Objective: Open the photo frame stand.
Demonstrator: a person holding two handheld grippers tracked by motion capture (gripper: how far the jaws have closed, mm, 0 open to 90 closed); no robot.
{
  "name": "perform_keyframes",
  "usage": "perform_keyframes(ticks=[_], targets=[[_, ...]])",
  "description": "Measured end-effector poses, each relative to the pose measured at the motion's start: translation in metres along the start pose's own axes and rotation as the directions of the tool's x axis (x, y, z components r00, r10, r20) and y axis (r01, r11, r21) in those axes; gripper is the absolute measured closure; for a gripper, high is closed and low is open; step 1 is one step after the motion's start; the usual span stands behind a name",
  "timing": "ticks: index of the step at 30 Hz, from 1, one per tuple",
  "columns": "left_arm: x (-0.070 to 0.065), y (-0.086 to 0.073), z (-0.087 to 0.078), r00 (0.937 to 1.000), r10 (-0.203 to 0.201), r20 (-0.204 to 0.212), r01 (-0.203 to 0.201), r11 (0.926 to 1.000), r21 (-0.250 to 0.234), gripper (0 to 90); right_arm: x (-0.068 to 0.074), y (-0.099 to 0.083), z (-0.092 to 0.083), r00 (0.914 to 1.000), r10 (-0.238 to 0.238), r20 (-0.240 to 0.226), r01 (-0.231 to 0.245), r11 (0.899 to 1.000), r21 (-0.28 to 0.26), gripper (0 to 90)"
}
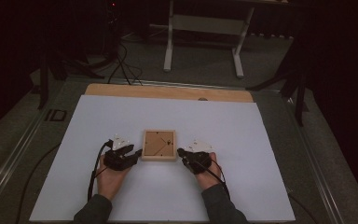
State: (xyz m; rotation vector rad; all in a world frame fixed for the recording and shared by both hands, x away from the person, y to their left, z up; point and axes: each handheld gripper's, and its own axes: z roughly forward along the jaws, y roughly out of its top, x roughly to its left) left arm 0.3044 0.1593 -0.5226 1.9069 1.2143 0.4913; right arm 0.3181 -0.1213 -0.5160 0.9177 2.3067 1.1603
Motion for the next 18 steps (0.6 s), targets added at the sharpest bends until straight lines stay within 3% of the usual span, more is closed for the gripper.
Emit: perform_keyframes(ticks=[10,18], targets=[[-0.005,0.005,-0.004,0.9992,0.020,0.034,-0.020,0.9998,-0.002,53.7,0.009,0.000,0.003,0.9991,-0.030,-0.028,0.030,1.000,0.003,89.4],[-0.011,0.013,-0.007,0.9970,0.030,0.071,-0.029,0.9995,-0.009,51.4,0.010,0.001,0.003,0.9989,-0.028,-0.038,0.028,1.000,0.003,89.6]])
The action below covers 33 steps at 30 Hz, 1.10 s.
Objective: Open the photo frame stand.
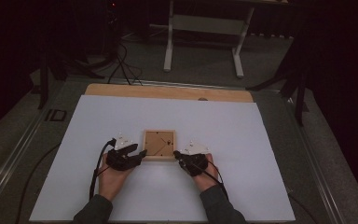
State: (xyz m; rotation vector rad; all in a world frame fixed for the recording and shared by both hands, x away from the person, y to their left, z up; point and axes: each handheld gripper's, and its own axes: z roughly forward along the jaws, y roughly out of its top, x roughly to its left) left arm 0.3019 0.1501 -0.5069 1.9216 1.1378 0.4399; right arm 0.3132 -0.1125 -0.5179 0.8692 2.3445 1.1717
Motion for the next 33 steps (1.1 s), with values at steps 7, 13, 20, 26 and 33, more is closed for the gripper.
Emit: perform_keyframes(ticks=[7,13,20,26,33], targets=[[-0.004,0.005,0.004,0.9996,0.017,0.024,-0.017,0.9998,0.012,51.5,0.003,-0.001,0.003,0.9999,-0.011,-0.013,0.011,1.000,0.009,89.7],[-0.009,0.010,0.012,0.9985,0.039,0.039,-0.040,0.9989,0.023,51.5,0.002,-0.001,0.002,0.9998,-0.009,-0.016,0.009,1.000,0.011,89.7],[-0.010,0.009,0.020,0.9981,0.043,0.044,-0.045,0.9975,0.053,51.6,0.001,-0.001,0.002,0.9998,-0.010,-0.018,0.010,1.000,0.008,89.7],[-0.012,0.011,0.024,0.9974,0.063,0.035,-0.065,0.9961,0.060,51.5,0.002,-0.002,0.002,0.9998,-0.009,-0.017,0.009,1.000,0.007,89.8],[-0.014,0.013,0.028,0.9971,0.067,0.034,-0.069,0.9959,0.058,51.5,0.001,-0.002,0.002,0.9998,-0.007,-0.020,0.008,1.000,0.006,89.7]])
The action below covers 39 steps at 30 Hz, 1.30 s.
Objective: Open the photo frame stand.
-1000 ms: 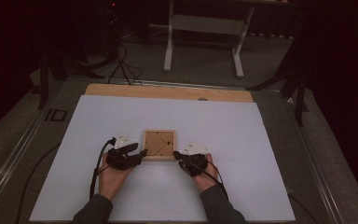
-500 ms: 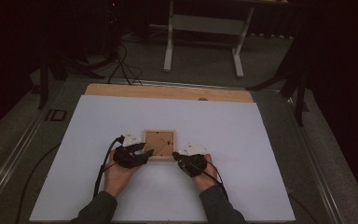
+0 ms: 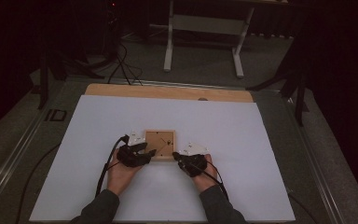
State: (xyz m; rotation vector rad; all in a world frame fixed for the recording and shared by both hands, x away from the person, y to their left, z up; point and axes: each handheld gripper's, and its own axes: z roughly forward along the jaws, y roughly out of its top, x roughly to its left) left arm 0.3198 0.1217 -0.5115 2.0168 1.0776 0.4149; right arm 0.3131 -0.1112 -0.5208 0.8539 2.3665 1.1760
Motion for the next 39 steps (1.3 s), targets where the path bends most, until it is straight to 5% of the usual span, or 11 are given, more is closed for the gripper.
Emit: perform_keyframes(ticks=[25,39], targets=[[-0.008,0.002,0.014,0.9941,0.083,-0.069,-0.081,0.9963,0.026,45.3,0.000,0.000,0.000,1.0000,-0.003,-0.001,0.003,1.000,0.002,89.6],[-0.010,0.006,0.010,0.9943,0.075,-0.075,-0.074,0.9971,0.021,50.1,0.000,0.000,0.000,1.0000,-0.006,-0.002,0.006,1.000,-0.001,89.6]])
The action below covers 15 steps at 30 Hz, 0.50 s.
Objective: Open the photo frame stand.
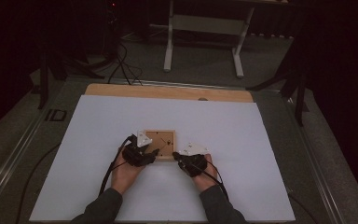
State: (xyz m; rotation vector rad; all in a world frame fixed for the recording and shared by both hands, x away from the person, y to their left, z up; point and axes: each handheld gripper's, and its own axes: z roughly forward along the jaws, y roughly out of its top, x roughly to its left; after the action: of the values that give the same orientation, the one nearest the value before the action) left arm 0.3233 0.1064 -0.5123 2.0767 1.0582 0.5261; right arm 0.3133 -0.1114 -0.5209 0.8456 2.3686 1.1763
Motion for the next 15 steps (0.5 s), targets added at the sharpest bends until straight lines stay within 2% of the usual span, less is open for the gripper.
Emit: perform_keyframes(ticks=[4,7,15], targets=[[0.0012,0.0008,-0.0009,0.9998,-0.018,0.010,0.018,0.9998,-0.008,50.4,0.0001,-0.0001,-0.0001,1.0000,-0.001,0.001,0.001,1.000,0.001,89.6],[0.0024,0.0003,-0.0003,0.9997,-0.015,0.018,0.015,0.9999,-0.003,50.2,0.0002,-0.0001,-0.0001,1.0000,-0.001,0.001,0.001,1.000,0.001,89.6],[0.0049,-0.0039,-0.0020,0.9998,-0.011,0.018,0.010,0.9998,0.019,42.5,0.0002,-0.0002,-0.0001,1.0000,0.000,0.000,0.000,1.000,0.000,89.6]])
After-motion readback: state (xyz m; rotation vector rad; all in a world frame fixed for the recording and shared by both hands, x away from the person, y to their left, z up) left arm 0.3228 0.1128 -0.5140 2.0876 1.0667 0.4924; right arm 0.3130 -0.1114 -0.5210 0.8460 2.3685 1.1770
